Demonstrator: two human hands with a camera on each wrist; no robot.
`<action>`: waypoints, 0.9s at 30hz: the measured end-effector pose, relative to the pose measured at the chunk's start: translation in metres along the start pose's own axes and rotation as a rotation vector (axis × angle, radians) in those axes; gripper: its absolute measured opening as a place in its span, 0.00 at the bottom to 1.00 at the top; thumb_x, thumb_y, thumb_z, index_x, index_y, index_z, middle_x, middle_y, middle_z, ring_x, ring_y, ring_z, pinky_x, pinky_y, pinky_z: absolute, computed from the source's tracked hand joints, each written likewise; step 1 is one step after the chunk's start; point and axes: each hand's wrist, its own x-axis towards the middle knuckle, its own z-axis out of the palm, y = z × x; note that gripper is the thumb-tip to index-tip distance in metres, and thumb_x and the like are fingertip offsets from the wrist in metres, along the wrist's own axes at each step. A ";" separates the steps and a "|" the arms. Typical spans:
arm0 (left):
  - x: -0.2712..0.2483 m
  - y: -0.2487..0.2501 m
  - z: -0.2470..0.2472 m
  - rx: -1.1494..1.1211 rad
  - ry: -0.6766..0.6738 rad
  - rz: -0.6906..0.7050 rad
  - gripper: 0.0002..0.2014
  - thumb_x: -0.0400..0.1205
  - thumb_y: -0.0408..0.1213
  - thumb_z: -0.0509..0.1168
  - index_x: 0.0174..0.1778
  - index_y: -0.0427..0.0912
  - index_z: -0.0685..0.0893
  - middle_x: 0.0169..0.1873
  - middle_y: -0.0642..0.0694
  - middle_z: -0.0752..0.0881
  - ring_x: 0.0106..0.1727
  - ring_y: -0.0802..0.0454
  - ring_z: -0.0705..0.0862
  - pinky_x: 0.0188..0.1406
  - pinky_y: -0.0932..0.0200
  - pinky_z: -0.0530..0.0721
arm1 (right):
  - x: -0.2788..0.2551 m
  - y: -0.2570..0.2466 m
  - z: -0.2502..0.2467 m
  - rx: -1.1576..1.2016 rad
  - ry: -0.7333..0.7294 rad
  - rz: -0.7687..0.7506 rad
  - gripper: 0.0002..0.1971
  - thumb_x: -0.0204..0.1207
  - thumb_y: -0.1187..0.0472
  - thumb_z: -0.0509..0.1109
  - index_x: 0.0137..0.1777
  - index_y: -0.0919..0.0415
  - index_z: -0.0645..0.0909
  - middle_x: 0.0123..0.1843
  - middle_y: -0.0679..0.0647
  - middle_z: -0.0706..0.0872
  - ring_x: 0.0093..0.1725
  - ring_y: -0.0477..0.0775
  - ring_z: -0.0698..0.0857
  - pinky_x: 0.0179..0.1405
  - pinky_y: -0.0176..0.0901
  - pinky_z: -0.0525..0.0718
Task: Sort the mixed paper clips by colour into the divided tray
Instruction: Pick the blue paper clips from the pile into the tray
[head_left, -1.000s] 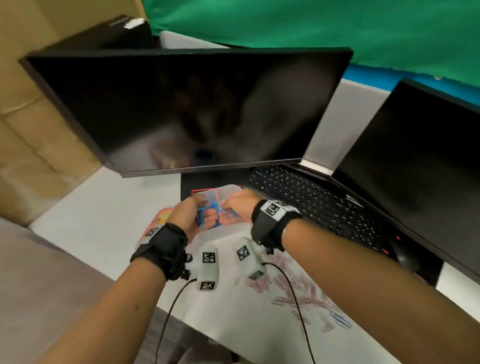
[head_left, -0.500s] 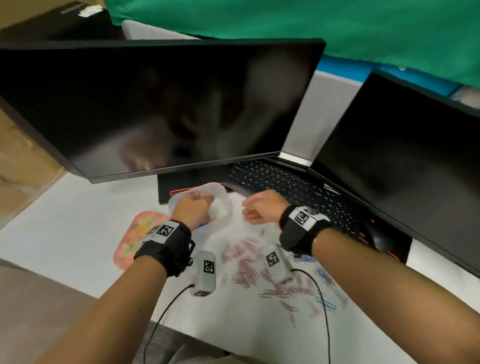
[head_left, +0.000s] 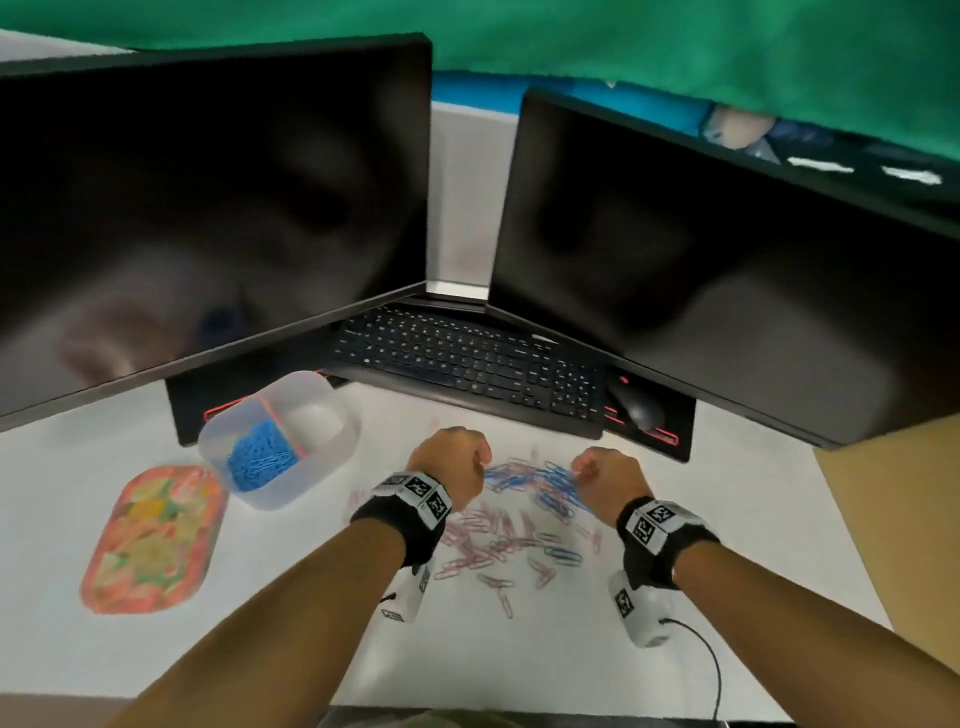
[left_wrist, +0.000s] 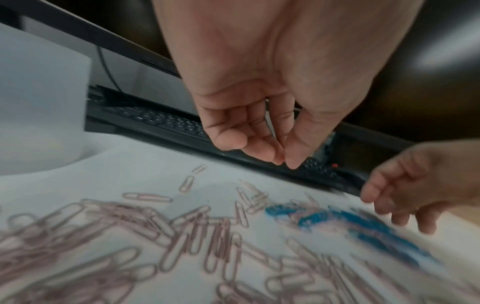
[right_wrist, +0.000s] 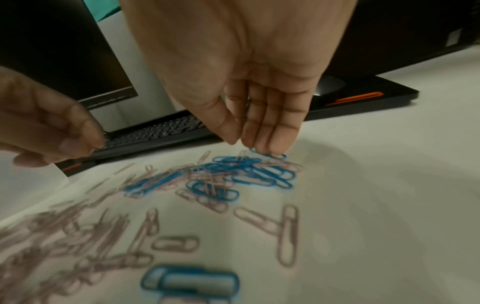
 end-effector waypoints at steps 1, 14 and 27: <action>0.005 0.003 0.006 0.057 -0.029 0.000 0.13 0.79 0.33 0.62 0.56 0.48 0.86 0.56 0.47 0.86 0.55 0.46 0.84 0.55 0.54 0.85 | 0.000 0.005 0.002 0.006 0.006 -0.002 0.10 0.73 0.65 0.65 0.50 0.57 0.86 0.54 0.55 0.88 0.53 0.55 0.84 0.53 0.37 0.78; 0.020 -0.001 0.036 0.396 -0.116 -0.089 0.14 0.82 0.36 0.59 0.64 0.38 0.77 0.58 0.40 0.80 0.55 0.42 0.84 0.51 0.52 0.86 | 0.003 0.029 0.012 -0.064 -0.081 -0.162 0.18 0.75 0.56 0.71 0.65 0.54 0.77 0.60 0.52 0.81 0.58 0.51 0.81 0.56 0.44 0.82; 0.002 -0.015 0.018 -0.161 -0.006 -0.214 0.07 0.76 0.30 0.69 0.47 0.46 0.85 0.43 0.46 0.89 0.43 0.50 0.85 0.40 0.62 0.82 | 0.033 -0.008 0.014 -0.262 -0.135 -0.291 0.16 0.73 0.56 0.71 0.59 0.61 0.80 0.55 0.56 0.81 0.53 0.56 0.81 0.51 0.43 0.80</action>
